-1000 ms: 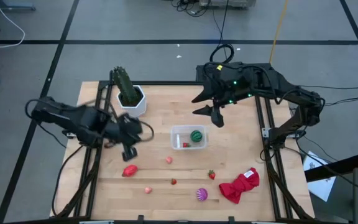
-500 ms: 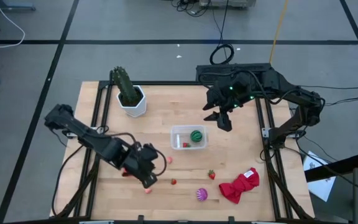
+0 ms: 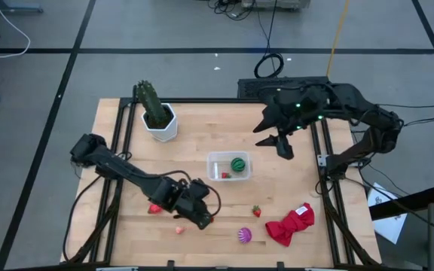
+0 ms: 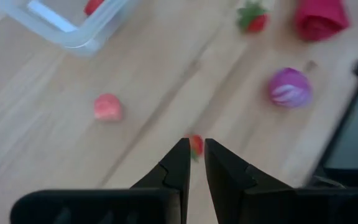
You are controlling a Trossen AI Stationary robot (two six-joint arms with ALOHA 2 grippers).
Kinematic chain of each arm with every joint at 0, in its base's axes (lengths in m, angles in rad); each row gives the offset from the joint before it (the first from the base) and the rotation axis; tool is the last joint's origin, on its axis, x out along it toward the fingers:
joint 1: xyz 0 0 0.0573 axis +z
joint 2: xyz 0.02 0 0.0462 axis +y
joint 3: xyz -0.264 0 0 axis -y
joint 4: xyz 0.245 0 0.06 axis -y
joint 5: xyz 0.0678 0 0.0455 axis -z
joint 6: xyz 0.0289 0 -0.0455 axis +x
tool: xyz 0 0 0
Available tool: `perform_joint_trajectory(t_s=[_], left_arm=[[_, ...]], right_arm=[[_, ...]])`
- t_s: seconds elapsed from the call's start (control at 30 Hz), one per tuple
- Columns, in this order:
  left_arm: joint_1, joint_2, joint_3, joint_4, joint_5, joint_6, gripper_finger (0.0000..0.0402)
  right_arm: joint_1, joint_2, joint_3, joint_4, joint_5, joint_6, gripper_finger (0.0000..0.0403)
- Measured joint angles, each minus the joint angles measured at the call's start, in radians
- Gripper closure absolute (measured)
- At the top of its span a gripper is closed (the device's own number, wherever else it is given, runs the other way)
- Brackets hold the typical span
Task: Pick and placing Produce into tupperware
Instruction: Put the top peach into the transparent bin
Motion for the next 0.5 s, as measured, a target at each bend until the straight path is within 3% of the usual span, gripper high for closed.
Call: perform_joint_trajectory(t_s=[0.17,0.33,0.5], left_arm=[[0.042,0.058,0.0,0.0,0.01,-0.032,0.035],[0.09,0.083,0.0,0.001,0.11,-0.106,0.035],[0.113,0.088,0.0,0.0,0.111,-0.141,0.035]], right_arm=[[0.0,-0.045,0.0,0.0,0.0,0.008,0.0206],[0.0,-0.092,0.0,-0.001,0.0,0.025,0.0206],[0.0,-0.13,0.0,-0.001,0.0,0.029,0.0206]])
